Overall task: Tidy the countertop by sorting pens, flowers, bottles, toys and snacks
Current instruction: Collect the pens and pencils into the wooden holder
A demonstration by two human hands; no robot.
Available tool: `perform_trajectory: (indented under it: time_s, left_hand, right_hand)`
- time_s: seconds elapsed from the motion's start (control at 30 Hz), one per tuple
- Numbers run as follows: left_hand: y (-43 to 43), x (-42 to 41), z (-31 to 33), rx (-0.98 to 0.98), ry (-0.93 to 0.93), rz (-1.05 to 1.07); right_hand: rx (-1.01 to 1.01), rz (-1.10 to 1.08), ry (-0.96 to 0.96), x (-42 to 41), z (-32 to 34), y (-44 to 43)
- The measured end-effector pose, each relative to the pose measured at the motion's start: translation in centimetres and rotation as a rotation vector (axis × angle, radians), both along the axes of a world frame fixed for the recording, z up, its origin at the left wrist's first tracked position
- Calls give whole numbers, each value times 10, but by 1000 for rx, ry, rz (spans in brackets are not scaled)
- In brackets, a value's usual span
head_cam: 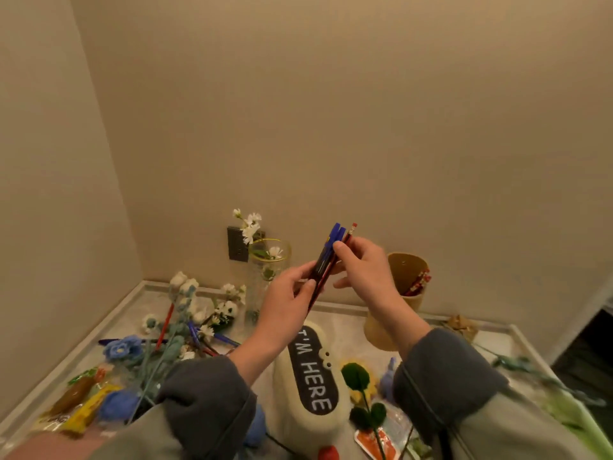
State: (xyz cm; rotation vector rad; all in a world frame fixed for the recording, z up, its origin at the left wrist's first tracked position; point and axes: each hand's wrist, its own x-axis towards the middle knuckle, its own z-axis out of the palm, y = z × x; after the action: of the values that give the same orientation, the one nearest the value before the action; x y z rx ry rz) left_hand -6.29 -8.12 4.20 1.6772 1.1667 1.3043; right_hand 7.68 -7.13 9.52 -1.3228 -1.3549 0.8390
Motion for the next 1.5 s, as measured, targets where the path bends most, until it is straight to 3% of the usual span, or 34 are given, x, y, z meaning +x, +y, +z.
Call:
perform_trajectory:
  time_s: [0.53,0.77,1.23,1.5]
  left_hand:
    - [30,174,41,39,12,-1]
    - [65,191,28,-21,37,40]
    - [81,184,-27,-232,258,24]
    - [65,160,-18,-155,121,53]
  right_hand:
    - [254,-178,-162,168,24,15]
    - [257,-180,-272,183,6,49]
    - [-6,-113,-448,184,-69,72]
    - [94,-164,-375,174,-61,47]
